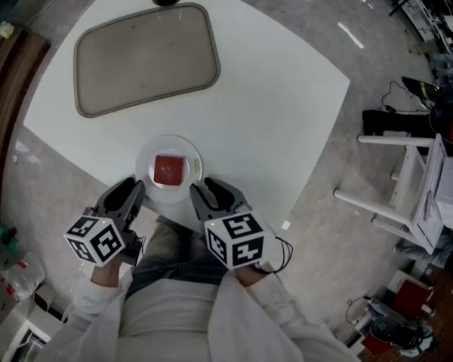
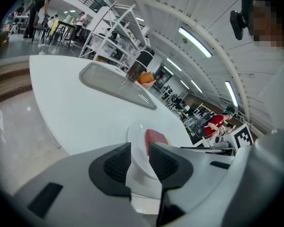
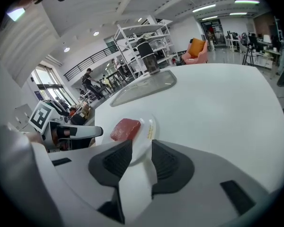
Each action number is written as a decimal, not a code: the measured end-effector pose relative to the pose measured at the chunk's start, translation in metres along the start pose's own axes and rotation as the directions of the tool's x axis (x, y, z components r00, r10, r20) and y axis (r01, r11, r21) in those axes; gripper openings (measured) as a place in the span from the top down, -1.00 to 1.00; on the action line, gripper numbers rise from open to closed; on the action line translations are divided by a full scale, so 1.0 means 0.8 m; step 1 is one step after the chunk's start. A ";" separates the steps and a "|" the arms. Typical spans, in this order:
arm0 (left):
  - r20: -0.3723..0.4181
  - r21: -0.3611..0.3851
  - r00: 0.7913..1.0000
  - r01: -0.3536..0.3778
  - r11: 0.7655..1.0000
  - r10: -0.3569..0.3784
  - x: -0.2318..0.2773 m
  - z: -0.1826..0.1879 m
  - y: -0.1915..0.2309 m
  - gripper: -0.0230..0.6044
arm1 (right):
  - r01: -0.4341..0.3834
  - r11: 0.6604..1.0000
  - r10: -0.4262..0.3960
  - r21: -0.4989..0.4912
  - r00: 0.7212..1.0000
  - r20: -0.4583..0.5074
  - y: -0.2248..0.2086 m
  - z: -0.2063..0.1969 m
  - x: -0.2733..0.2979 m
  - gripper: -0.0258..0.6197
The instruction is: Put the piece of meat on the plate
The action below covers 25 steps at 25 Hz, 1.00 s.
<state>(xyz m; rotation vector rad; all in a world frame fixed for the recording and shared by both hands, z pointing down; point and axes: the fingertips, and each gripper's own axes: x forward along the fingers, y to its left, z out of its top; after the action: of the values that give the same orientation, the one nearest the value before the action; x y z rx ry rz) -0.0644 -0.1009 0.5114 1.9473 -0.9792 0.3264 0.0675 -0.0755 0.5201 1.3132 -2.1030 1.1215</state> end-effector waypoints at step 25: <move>-0.050 -0.045 0.999 0.015 0.999 -0.017 0.014 -0.012 0.008 0.60 | 0.037 0.999 -0.036 0.030 0.999 -0.035 -0.010 -0.007 0.019 0.55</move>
<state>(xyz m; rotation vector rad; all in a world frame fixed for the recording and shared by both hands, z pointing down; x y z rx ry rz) -0.0606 -0.1003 0.5271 1.8970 -0.9301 0.3404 0.0672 -0.0809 0.5372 1.3314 -2.0367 1.1578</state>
